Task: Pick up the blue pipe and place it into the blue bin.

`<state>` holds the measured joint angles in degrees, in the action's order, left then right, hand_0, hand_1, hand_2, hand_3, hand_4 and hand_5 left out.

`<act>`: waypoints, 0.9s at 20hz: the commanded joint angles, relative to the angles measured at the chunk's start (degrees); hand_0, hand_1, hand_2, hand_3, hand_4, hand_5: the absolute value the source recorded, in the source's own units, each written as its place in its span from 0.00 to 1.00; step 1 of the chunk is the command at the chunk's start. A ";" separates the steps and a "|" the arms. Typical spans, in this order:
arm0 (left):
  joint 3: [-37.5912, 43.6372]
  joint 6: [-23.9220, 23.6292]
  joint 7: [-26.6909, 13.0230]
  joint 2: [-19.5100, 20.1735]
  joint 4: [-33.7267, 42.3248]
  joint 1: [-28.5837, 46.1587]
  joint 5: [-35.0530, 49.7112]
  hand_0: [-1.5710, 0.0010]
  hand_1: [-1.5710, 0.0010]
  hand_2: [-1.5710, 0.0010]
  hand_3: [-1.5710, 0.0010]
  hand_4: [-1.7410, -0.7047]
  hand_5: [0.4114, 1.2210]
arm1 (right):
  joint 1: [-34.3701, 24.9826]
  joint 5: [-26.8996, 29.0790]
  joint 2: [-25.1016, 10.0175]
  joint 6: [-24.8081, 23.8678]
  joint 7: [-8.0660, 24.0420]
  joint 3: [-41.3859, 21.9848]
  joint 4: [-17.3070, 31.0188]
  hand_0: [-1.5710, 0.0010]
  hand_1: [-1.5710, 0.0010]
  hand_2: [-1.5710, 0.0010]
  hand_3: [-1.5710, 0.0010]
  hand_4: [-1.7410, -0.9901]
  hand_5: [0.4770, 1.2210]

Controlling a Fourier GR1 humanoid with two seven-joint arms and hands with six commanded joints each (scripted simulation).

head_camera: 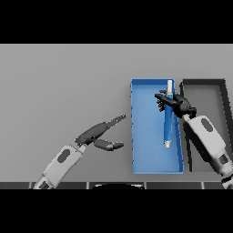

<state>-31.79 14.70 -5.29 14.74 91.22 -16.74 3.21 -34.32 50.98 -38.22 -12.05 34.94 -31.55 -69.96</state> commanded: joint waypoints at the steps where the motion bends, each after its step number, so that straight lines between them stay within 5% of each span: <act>1: -0.14 0.04 -0.30 -0.09 -0.10 -0.05 -0.06 1.00 1.00 1.00 1.00 0.88 0.08 | -0.66 2.39 -1.42 -0.75 0.00 -2.43 -0.63 0.62 0.64 0.65 0.79 0.58 0.95; 7: -0.18 -0.29 0.77 -0.15 -0.35 0.73 -0.33 1.00 1.00 1.00 1.00 0.88 0.08 | -3.22 -4.08 -6.16 5.33 0.01 -9.57 -4.61 0.90 0.91 0.91 0.94 0.73 0.61; 12: -0.65 -0.67 1.13 -0.20 0.21 1.29 -0.91 1.00 1.00 1.00 1.00 0.88 0.07 | -3.41 -5.00 -6.18 4.83 -0.09 -10.44 -4.75 0.96 0.97 0.97 0.98 0.74 0.46; 18: -0.76 -0.94 -0.31 -0.01 0.72 1.18 -1.17 1.00 1.00 1.00 1.00 0.88 0.07 | -4.21 -6.03 -5.98 5.77 -1.52 -10.55 -3.13 0.99 0.99 0.99 0.99 0.74 0.40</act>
<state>-32.55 13.77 -5.60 14.73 91.93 -15.55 2.04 -38.53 44.96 -44.20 -6.27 33.43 -42.11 -73.09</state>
